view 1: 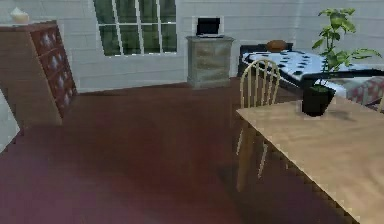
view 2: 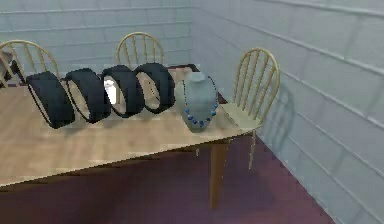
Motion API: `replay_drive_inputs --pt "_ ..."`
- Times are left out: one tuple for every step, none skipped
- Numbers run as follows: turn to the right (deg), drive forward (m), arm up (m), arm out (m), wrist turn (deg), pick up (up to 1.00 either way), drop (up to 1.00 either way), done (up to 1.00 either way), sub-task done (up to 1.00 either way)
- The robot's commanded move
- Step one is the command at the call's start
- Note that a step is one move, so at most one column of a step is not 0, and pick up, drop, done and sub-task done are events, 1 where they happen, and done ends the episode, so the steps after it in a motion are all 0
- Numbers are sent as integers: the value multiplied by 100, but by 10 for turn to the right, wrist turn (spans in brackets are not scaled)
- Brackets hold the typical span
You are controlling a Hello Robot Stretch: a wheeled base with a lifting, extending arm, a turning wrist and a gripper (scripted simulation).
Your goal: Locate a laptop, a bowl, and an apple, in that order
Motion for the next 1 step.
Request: replay_drive_inputs --pt "0 100 0 0 0 0 0 0 0"
